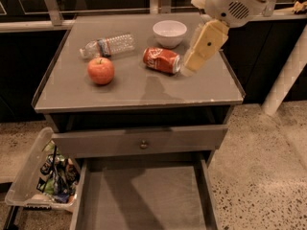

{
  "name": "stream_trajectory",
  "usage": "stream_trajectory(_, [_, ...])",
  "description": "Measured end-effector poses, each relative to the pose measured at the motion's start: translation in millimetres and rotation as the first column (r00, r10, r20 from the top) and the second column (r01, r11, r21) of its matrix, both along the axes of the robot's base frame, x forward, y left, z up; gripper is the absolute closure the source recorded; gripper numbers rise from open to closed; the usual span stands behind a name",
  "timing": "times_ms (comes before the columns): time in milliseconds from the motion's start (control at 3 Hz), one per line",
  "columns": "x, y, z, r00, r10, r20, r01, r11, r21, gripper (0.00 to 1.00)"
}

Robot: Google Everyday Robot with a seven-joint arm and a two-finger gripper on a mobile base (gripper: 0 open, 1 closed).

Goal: Place coke can into middle drawer

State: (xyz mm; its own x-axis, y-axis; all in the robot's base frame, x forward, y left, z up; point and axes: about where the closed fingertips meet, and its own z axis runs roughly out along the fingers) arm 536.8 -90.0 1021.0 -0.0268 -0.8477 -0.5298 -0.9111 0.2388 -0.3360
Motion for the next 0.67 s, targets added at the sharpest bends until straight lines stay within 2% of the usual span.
stream_trajectory(667, [1.1, 0.6, -3.5, 0.9999, -0.002, 0.015, 0.002, 1.000, -0.003, 0.00])
